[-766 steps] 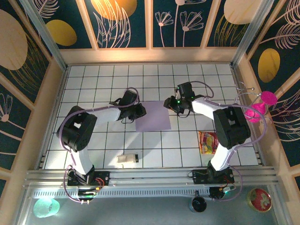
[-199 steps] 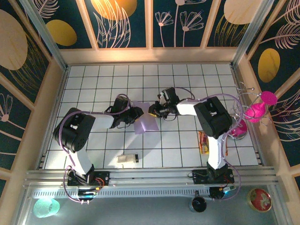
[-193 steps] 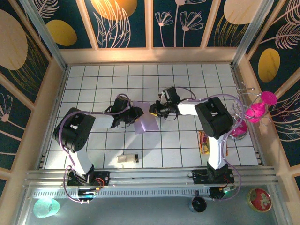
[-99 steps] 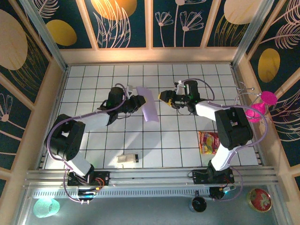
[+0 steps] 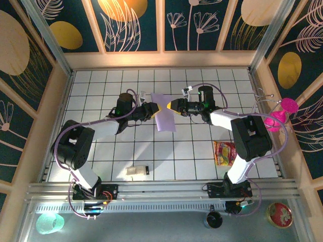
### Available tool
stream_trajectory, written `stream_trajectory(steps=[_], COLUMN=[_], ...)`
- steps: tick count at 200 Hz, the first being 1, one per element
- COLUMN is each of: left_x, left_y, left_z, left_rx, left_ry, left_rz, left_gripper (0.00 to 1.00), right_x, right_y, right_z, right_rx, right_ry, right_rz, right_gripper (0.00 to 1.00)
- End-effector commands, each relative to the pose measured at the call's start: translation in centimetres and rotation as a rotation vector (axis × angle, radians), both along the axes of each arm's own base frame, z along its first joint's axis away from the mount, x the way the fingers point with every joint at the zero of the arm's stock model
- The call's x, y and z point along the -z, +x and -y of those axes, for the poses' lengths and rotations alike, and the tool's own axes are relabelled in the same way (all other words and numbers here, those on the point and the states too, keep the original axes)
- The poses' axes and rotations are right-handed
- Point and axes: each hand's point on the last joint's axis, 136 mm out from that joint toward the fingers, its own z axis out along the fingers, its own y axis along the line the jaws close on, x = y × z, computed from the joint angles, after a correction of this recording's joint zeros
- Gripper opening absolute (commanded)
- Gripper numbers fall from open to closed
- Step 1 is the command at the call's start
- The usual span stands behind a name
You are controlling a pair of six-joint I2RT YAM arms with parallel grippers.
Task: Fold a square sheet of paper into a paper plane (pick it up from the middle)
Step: First fold in half a square sheet of paper at the center of the table.
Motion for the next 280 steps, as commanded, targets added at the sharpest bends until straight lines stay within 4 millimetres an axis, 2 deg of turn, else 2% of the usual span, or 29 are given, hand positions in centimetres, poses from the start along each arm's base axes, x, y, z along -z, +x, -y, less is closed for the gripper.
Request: stream_trajectory(steps=[1,74,76,80,154,172,196,200,230,260,280], left_x=[-0.1,0.2,1.1,1.4,2.8,2.9,3.5,2.5,1.9,0.7,-0.1], left_y=[0.8,1.1,1.2,1.2,1.2,1.3,1.8,1.9,2.6,2.8,2.8], left_z=[-0.3,-0.6,-0.6,-0.6,-1.0,-1.4,-2.8,-3.2,-5.6,-7.4,-8.6], left_rx=[-0.009,-0.025,-0.025,-0.026,-0.043,-0.059,-0.108,-0.12,-0.198,-0.254,-0.297], left_ry=[0.021,0.027,0.036,0.038,0.071,0.089,0.129,0.126,0.181,0.275,0.327], left_rz=[0.016,0.007,-0.011,-0.017,-0.049,-0.05,-0.046,-0.02,0.027,0.111,0.159], left_gripper=[0.26,0.26,0.26,0.26,0.27,0.38,0.57,0.59,0.75,0.97,0.99], right_x=[-0.8,0.4,0.3,0.3,-0.1,-0.2,-0.1,-0.2,-0.7,-2.4,-4.0], right_y=[-0.9,-1.7,-1.6,-1.7,-1.1,-0.6,0.2,0.3,0.9,1.0,0.8], right_z=[-0.2,0.2,0.2,0.1,0.1,0.5,1.6,1.9,3.8,4.3,3.1], right_rx=[-0.044,-0.026,-0.026,-0.027,0.012,0.05,0.113,0.122,0.179,0.192,0.171], right_ry=[0.024,0.011,0.012,0.015,0.004,-0.023,-0.074,-0.083,-0.173,-0.239,-0.233], right_rz=[0.033,-0.001,0.0,0.0,-0.003,-0.005,-0.013,-0.017,-0.018,-0.012,-0.002], right_gripper=[0.49,0.27,0.27,0.25,0.06,0.0,0.0,0.0,0.0,0.0,0.0])
